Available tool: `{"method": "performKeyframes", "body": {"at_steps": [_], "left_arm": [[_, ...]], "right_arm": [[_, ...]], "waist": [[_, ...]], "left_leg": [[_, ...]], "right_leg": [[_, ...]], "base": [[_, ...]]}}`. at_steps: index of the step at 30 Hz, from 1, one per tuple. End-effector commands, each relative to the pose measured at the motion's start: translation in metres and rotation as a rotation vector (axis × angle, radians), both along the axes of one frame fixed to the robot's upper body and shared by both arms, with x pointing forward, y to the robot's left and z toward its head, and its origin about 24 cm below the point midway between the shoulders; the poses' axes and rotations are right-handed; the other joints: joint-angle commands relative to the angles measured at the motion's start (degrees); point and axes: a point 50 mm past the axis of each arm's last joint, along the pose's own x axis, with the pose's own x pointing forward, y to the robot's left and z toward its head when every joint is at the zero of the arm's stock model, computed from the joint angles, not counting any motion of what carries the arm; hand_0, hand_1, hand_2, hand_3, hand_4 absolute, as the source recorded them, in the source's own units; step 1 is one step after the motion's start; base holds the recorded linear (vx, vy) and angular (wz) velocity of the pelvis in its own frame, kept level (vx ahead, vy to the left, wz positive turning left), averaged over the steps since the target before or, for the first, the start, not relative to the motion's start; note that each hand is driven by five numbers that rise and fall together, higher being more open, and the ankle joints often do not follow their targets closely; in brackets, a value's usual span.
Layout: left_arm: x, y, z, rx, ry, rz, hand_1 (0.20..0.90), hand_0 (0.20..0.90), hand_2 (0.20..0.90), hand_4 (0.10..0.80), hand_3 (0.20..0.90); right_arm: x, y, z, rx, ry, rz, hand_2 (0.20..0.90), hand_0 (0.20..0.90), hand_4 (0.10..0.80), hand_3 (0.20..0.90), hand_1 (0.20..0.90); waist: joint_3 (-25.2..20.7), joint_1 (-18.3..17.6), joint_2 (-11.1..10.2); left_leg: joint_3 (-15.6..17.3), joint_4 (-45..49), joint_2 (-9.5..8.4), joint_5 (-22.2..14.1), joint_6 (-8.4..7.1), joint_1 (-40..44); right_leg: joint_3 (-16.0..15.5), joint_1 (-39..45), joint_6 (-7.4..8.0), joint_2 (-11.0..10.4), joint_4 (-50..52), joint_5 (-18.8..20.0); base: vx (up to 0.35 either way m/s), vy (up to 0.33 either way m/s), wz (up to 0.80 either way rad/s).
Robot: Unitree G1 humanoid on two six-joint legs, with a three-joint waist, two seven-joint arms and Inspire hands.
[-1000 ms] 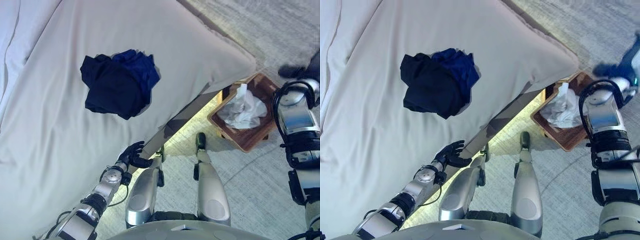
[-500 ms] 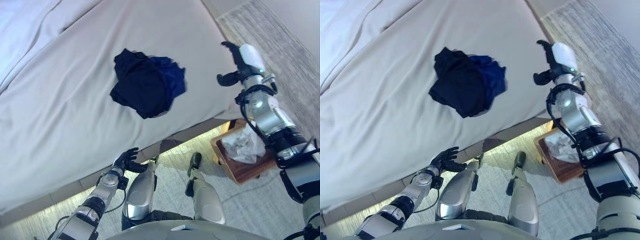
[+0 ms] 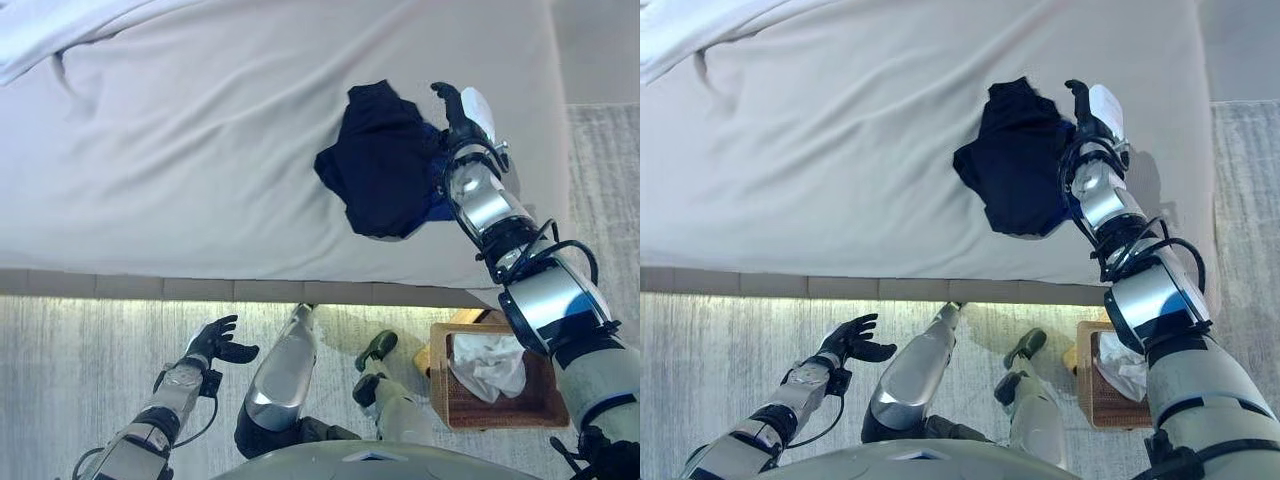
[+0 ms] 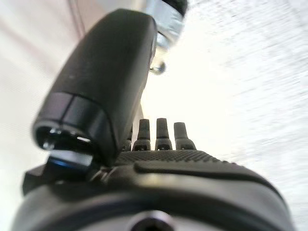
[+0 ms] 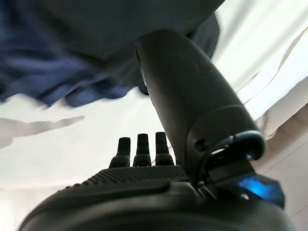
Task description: Pick up the clothes from the bed and place them into the basket
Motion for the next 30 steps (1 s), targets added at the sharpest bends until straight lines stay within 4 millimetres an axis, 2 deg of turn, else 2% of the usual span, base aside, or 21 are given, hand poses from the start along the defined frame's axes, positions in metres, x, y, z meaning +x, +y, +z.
{"method": "performKeyframes", "body": {"at_steps": [1,3,5,10,11,12,13,16,19,21,22,23,24,26,30], "left_arm": [[-0.018,0.003,-0.005,-0.024,-0.006,0.018,0.9,0.9,0.9,0.8,0.9],[-0.015,0.002,-0.004,-0.026,-0.02,0.008,0.9,0.9,0.9,0.8,0.9],[-0.011,0.0,-0.002,-0.031,-0.035,-0.005,0.9,0.9,0.9,0.8,0.9],[0.001,-0.001,0.007,-0.044,-0.089,-0.032,0.9,0.9,0.9,0.8,0.9],[0.003,-0.001,0.009,-0.037,-0.097,-0.045,0.9,0.9,0.9,0.8,0.9],[0.005,-0.001,0.011,-0.034,-0.104,-0.052,0.9,0.9,0.9,0.8,0.9],[0.007,0.0,0.013,-0.03,-0.106,-0.056,0.9,0.9,0.9,0.8,0.9],[0.007,0.002,0.013,-0.012,-0.102,-0.068,0.9,0.9,0.9,0.8,0.9],[0.002,0.004,0.011,0.017,-0.087,-0.061,0.9,0.9,0.9,0.8,0.9],[-0.004,0.005,0.007,0.04,-0.074,-0.047,0.9,0.9,0.9,0.8,0.9],[-0.004,0.005,0.007,0.04,-0.073,-0.047,0.9,0.9,0.9,0.8,0.9],[-0.009,0.007,0.004,0.059,-0.058,-0.033,0.9,0.9,0.9,0.8,0.9],[-0.01,0.008,0.003,0.061,-0.054,-0.026,0.9,0.9,0.9,0.8,0.9],[-0.018,0.006,-0.002,0.069,-0.034,-0.016,0.9,0.9,0.9,0.8,0.9],[-0.03,0.006,-0.008,0.084,0.009,-0.028,0.9,0.9,0.9,0.8,0.9]], "right_arm": [[0.005,0.025,0.05,-0.14,-0.16,0.102,0.9,0.9,0.8,0.9,0.9],[0.008,0.03,0.043,-0.199,-0.081,0.123,0.9,0.9,0.8,0.9,0.9],[0.011,0.03,0.028,-0.215,0.058,0.149,0.9,0.9,0.8,0.9,0.9],[0.01,0.021,-0.005,-0.337,0.416,0.13,0.9,0.9,0.8,0.9,0.9],[0.009,0.021,-0.01,-0.358,0.47,0.142,0.681,0.681,0.545,0.645,0.681],[0.009,0.022,-0.011,-0.352,0.481,0.143,0.385,0.385,0.199,0.299,0.385],[0.01,0.025,-0.009,-0.337,0.462,0.141,0.3,0.3,0.1,0.2,0.3],[0.014,0.032,0.009,-0.288,0.346,0.154,0.3,0.3,0.1,0.2,0.3],[0.015,0.043,0.044,-0.264,0.056,0.146,0.3,0.3,0.1,0.2,0.3],[0.008,0.055,0.081,-0.238,-0.255,0.135,0.3,0.3,0.1,0.2,0.3],[0.008,0.055,0.08,-0.238,-0.255,0.135,0.3,0.3,0.1,0.2,0.3],[-0.006,0.068,0.111,-0.221,-0.504,0.13,0.3,0.3,0.1,0.2,0.3],[-0.009,0.069,0.115,-0.218,-0.539,0.129,0.3,0.3,0.1,0.2,0.3],[-0.025,0.071,0.135,-0.201,-0.742,0.105,0.3,0.3,0.1,0.2,0.3],[-0.057,0.058,0.162,-0.139,-0.997,0.072,0.3,0.3,0.1,0.2,0.3]], "waist": [[-0.52,1.67,-0.91],[0.03,2.41,-1.23],[0.65,2.96,-1.67],[2.11,4.46,-2.82],[2.11,4.78,-3.36],[2.11,4.95,-3.69],[2.11,5.04,-3.97],[2.11,5.2,-4.85],[2.11,4.56,-5.82],[2.11,3.43,-6.34],[2.11,3.47,-6.34],[2.08,2.15,-6.66],[1.84,1.88,-6.72],[0.13,0.19,-6.91],[-3.97,-3.3,-6.68]], "left_leg": [[2.02,0.26,-1.27,-3.11,4.57,-1.15],[1.81,0.56,-1.33,-2.94,4.47,-2.07],[1.8,0.92,-1.29,-2.92,4.4,-2.64],[0.91,2.22,-1.04,-3.12,4.2,-4.2],[0.55,2.21,-0.87,-3.04,4.11,-4.83],[0.28,2.01,-0.71,-2.87,4.08,-5.19],[0.12,1.9,-0.6,-2.75,3.97,-5.35],[-0.18,1.65,-0.35,-3.08,3.81,-5.14],[0.32,1.37,0.23,-3.64,3.71,-3.92],[1.29,0.92,0.66,-4.05,3.76,-2.36],[1.31,0.89,0.68,-4.05,3.76,-2.32],[2.41,0.16,1.1,-4.39,3.81,-0.28],[2.64,-0.04,1.21,-4.45,3.84,0.06],[3.62,-1.29,1.6,-4.68,4.12,1.72],[5.45,-3.04,2.12,-5.1,4.67,4.81]], "right_leg": [[1.17,-0.79,0.44,-0.95,7.12,-2.71],[0.67,-1.02,0.52,-0.98,7.11,-2.82],[0.34,-1.19,0.57,-0.94,7.03,-2.79],[-0.36,-1.79,0.65,-0.55,7.09,-2.81],[-0.6,-2.09,0.74,-0.14,6.77,-2.56],[-0.73,-2.4,0.87,0.23,6.52,-2.42],[-0.78,-2.49,0.95,0.54,6.31,-2.26],[-0.6,-2.5,1.04,1.28,5.84,-2.08],[0.56,-1.94,1.14,1.93,5.54,-1.98],[2.02,-1.19,1.23,2.31,5.34,-1.98],[2.04,-1.17,1.23,2.32,5.33,-1.97],[3.34,-0.14,1.29,2.47,5.3,-2.14],[3.59,-0.02,1.31,2.53,5.28,-2.18],[4.9,0.43,1.35,2.85,5.03,-2.42],[6.9,1.53,1.33,2.79,4.53,-2.86]], "base": [[0.001,0.032,0.18],[-0.001,0.009,0.1],[0.002,-0.019,0.09],[0.008,-0.064,0.08],[0.022,-0.121,0.03],[0.015,-0.125,0.06],[0.004,-0.094,0.04],[-0.007,-0.096,0.01],[-0.015,-0.082,-0.03],[-0.017,-0.053,-0.15],[-0.033,-0.047,-0.31],[-0.023,-0.023,-0.33],[-0.026,-0.024,-0.37],[-0.008,-0.004,-0.38],[0.005,0.001,-0.32]]}}
